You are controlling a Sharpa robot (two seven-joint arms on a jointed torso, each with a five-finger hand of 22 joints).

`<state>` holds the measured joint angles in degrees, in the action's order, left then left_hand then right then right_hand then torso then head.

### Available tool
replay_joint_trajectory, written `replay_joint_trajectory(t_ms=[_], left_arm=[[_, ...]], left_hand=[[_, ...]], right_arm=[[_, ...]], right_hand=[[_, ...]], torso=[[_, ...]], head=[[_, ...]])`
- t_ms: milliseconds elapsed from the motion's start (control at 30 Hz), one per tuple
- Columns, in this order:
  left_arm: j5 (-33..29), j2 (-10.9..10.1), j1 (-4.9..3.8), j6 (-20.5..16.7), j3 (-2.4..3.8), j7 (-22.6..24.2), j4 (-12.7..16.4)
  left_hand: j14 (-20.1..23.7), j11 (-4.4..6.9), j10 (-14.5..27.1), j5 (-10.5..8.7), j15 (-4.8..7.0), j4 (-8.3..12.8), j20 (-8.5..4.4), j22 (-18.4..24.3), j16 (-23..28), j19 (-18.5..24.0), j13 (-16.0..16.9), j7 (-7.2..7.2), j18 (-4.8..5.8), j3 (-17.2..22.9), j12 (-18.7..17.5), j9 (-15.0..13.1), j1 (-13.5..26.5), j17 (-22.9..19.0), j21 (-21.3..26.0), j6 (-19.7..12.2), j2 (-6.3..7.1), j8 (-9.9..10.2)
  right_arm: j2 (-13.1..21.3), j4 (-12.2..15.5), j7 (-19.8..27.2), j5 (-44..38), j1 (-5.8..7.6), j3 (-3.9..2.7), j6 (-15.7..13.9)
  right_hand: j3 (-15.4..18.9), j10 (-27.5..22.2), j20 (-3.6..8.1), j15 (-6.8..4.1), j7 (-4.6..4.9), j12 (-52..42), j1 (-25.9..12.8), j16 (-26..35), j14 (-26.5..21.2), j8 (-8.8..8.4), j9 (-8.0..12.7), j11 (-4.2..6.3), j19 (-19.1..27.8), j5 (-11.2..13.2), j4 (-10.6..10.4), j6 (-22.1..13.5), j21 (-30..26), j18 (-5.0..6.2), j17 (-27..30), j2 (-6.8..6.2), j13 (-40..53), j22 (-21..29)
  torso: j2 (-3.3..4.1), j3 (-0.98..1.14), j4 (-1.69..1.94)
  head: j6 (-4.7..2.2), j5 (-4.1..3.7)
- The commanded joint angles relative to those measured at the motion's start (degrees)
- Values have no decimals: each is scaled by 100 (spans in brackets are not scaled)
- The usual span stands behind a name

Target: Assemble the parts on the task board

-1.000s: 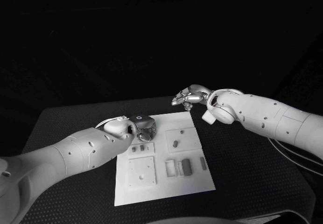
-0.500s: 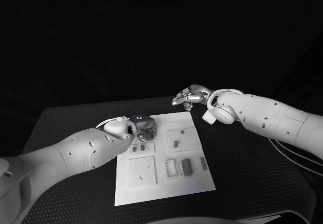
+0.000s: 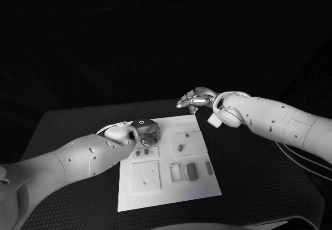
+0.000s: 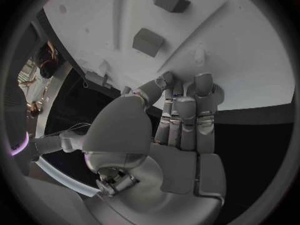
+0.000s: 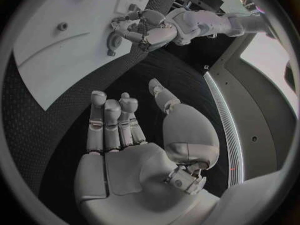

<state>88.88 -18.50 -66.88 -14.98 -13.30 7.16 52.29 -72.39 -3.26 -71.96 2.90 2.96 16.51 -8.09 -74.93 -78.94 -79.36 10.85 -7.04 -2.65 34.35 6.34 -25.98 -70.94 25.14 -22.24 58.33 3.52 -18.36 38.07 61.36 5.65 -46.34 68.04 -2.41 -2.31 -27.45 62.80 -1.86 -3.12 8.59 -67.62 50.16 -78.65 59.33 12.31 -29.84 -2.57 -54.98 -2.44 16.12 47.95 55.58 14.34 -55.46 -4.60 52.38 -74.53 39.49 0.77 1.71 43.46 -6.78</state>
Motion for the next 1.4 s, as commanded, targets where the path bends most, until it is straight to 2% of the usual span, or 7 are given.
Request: replay_joint_trajectory(t_ms=[33,300,367,700,800,1000,1400], left_arm=[[-165,-35,35,-126,-16,139,61],[-314,-233,33,-187,58,163,305],[-339,-249,33,-207,149,170,340],[-440,-453,22,-190,431,129,649],[-433,-515,-10,-125,459,87,733],[-427,-707,-114,120,460,-31,887],[-300,-1005,-126,120,416,-72,978]], left_hand=[[-28,-1,-59,32,27,6,-42,-115,17,0,12,8,-504,45,31,-7,-10,6,-20,60,-65,-21],[-30,15,-103,32,43,8,-56,-115,18,-14,19,24,-494,96,28,-9,0,11,-24,95,-84,-34],[-30,17,-109,31,45,8,-59,-114,18,-15,19,26,-492,108,25,-9,0,12,-24,99,-92,-36],[-31,21,-122,28,50,8,-64,-115,16,-21,21,28,-487,122,22,-9,10,15,-26,105,-98,-37],[-31,23,-127,27,52,8,-66,-115,16,-23,22,30,-486,126,22,-9,13,16,-27,109,-97,-39],[-30,27,-141,24,56,8,-69,-116,17,-26,26,32,-483,131,22,-10,24,17,-29,116,-97,-42],[-28,31,-148,21,60,14,-74,-117,19,-24,27,35,-480,137,19,-10,25,18,-29,119,-96,-43]], right_arm=[[-6,0,46,-27,0,-2,3],[23,19,41,34,0,-2,4],[28,24,42,39,0,-2,2],[59,37,37,43,0,-2,3],[64,37,34,44,0,-2,4],[90,48,31,45,0,-2,5],[103,42,36,46,0,-2,4]], right_hand=[[-34,-7,6,-38,51,-22,3,-28,4,-13,5,1,-30,-34,4,6,10,66,5,35,-7,5],[-34,-6,6,-38,50,-22,4,-29,5,-12,5,1,-30,-34,4,6,10,66,6,34,-8,5],[-34,-6,6,-38,50,-23,4,-29,5,-12,5,1,-31,-34,5,6,10,66,6,34,-8,5],[-33,-6,7,-38,50,-23,3,-29,6,-12,4,2,-32,-34,4,7,10,66,7,33,-10,5],[-33,-6,7,-39,50,-24,3,-29,6,-11,4,2,-32,-34,4,7,10,66,7,33,-10,5],[-33,-5,8,-39,50,-24,3,-29,6,-11,4,2,-32,-34,5,8,10,66,8,32,-11,6],[-33,-5,8,-39,50,-25,2,-29,7,-11,4,2,-33,-34,5,8,10,66,9,31,-13,6]], torso=[[1,0,1],[-9,-1,20],[-10,0,15],[-8,5,12],[-6,5,10],[-9,7,15],[0,0,16]], head=[[3,-3],[-13,-17],[-23,-10],[-33,22],[-42,35],[-39,43],[-39,78]])
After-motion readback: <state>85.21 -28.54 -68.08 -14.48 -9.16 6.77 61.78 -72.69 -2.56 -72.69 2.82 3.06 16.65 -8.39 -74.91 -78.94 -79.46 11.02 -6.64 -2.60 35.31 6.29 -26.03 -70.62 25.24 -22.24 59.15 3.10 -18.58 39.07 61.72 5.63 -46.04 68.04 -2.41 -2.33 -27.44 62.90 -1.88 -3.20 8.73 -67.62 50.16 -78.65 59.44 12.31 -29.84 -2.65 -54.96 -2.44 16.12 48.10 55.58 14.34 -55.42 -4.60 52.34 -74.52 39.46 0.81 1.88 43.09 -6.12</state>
